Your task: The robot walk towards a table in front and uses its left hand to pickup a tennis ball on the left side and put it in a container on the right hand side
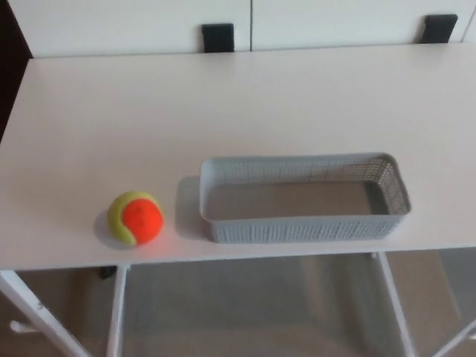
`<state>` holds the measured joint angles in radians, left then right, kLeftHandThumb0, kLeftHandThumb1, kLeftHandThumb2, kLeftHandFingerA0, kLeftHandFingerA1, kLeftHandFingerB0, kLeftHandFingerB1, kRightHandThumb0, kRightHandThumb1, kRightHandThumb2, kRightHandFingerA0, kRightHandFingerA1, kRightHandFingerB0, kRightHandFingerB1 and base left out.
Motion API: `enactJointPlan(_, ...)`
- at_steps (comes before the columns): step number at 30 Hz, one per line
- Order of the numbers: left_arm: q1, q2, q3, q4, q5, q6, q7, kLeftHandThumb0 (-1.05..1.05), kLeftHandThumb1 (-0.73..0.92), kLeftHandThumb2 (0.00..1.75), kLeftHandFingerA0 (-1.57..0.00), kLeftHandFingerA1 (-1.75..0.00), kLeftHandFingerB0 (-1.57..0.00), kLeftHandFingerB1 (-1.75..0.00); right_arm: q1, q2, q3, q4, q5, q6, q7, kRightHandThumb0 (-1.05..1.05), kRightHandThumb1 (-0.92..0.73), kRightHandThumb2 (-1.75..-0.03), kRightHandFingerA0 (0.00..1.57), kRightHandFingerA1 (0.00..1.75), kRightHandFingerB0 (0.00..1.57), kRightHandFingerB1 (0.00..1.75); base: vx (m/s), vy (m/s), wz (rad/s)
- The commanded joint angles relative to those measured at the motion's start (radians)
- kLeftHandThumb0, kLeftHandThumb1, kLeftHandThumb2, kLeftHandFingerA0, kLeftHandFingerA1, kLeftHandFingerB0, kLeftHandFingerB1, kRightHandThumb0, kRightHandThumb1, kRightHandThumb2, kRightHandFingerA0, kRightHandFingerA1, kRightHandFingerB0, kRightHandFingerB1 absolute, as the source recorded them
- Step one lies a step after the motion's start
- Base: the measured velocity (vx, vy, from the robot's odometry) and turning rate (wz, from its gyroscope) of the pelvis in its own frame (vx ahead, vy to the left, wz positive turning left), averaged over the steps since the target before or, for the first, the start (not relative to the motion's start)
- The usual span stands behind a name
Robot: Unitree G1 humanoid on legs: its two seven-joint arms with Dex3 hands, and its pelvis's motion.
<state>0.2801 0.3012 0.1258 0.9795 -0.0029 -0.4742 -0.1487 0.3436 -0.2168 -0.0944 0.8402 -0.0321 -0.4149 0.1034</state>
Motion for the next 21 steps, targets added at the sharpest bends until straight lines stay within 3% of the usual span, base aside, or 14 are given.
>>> enactJointPlan(1,0.003,0.017,-0.002,0.005,0.015,-0.010,0.012,-0.41,0.59,0.91,-0.49,-0.73,-0.34,-0.52,0.010,-0.005,-0.005,0.001,0.004,-0.008,-0.002,-0.43,-0.47,-0.71,0.55,0.60,0.41,0.48,0.07,0.175,0.05)
enactJointPlan(4,0.002,0.020,-0.005,-0.005,0.017,0.001,0.013,-0.42,0.59,0.91,-0.48,-0.72,-0.33,-0.51,0.003,-0.005,-0.006,0.015,0.005,-0.013,-0.001,-0.43,-0.47,-0.71,0.57,0.59,0.41,0.48,0.05,0.047,0.09)
enactJointPlan(5,0.004,0.018,-0.004,-0.013,0.014,0.007,0.014,-0.37,0.72,0.61,-0.50,-0.70,-0.41,-0.37,0.000,-0.007,-0.005,0.024,0.002,-0.023,-0.001,-0.36,-0.56,-0.56,0.62,0.54,0.45,0.39,0.08,0.009,0.06)
enactJointPlan(6,0.006,0.020,-0.006,-0.023,0.014,0.013,0.012,-0.42,0.59,0.91,-0.48,-0.71,-0.32,-0.51,0.000,-0.005,-0.007,0.022,0.005,-0.020,-0.001,-0.35,-0.55,-0.56,0.61,0.54,0.45,0.40,0.00,0.000,0.00)
enactJointPlan(10,0.003,0.021,-0.007,-0.024,0.012,0.021,0.006,-0.43,0.59,0.90,-0.49,-0.73,-0.32,-0.51,0.006,-0.004,-0.002,-0.003,-0.005,0.000,-0.012,-0.43,-0.47,-0.71,0.56,0.59,0.42,0.48,-0.03,-0.054,0.05)
enactJointPlan(12,0.004,0.021,-0.008,-0.021,0.012,0.018,0.006,-0.43,0.59,0.90,-0.49,-0.73,-0.32,-0.51,0.010,-0.005,0.000,-0.003,-0.007,-0.004,-0.013,-0.43,-0.47,-0.71,0.56,0.59,0.41,0.48,0.00,-0.047,0.02)
enactJointPlan(14,0.007,0.021,-0.009,-0.024,0.013,0.015,0.009,-0.43,0.59,0.90,-0.49,-0.74,-0.33,-0.51,0.013,-0.007,0.002,-0.004,-0.009,-0.012,-0.011,-0.36,-0.56,-0.56,0.61,0.53,0.44,0.39,0.00,0.000,0.00)
enactJointPlan(15,0.027,0.026,-0.018,-0.060,0.028,0.011,0.023,-0.42,0.61,0.92,-0.48,-0.71,-0.31,-0.51,0.014,-0.005,0.004,-0.008,-0.010,-0.002,-0.012,-0.44,-0.47,-0.71,0.56,0.58,0.41,0.48,0.00,0.000,0.00)
enactJointPlan(16,0.043,0.022,-0.019,-0.080,0.033,-0.009,0.035,-0.37,0.73,0.62,-0.51,-0.74,-0.41,-0.38,0.016,-0.006,0.007,-0.009,-0.014,0.002,-0.013,-0.44,-0.47,-0.72,0.56,0.58,0.42,0.48,0.00,0.000,0.00)
enactJointPlan(17,0.053,0.014,-0.016,-0.087,0.029,-0.031,0.042,-0.37,0.73,0.62,-0.51,-0.74,-0.41,-0.38,0.018,-0.008,0.009,-0.009,-0.017,0.003,-0.014,-0.44,-0.47,-0.72,0.56,0.58,0.42,0.48,0.00,0.000,0.00)
enactJointPlan(18,0.098,-0.001,-0.016,-0.160,0.007,-0.050,0.018,-0.50,0.56,0.90,-0.49,-0.68,-0.35,-0.50,0.016,-0.012,0.008,-0.001,-0.018,-0.003,-0.013,-0.44,-0.47,-0.72,0.57,0.59,0.44,0.49,0.00,0.000,0.00)
enactJointPlan(19,0.163,-0.022,-0.016,-0.269,-0.025,-0.072,-0.019,-0.50,0.56,0.90,-0.49,-0.68,-0.35,-0.50,0.011,-0.018,0.007,0.013,-0.017,-0.013,-0.012,-0.44,-0.47,-0.72,0.57,0.59,0.44,0.49,0.00,0.000,0.00)
enactJointPlan(20,0.219,-0.029,-0.025,-0.364,-0.047,-0.101,-0.049,-0.51,0.55,0.88,-0.49,-0.65,-0.33,-0.49,0.010,-0.019,0.004,0.011,-0.013,-0.008,-0.009,-0.37,-0.55,-0.56,0.62,0.52,0.46,0.39,0.00,0.000,0.00)
enactJointPlan(21,0.317,-0.015,-0.053,-0.557,-0.126,-0.121,-0.127,-0.44,0.65,0.59,-0.49,-0.43,-0.32,-0.31,0.005,-0.018,0.005,0.009,-0.014,-0.001,-0.009,-0.36,-0.55,-0.56,0.63,0.52,0.46,0.39,0.00,0.000,0.00)
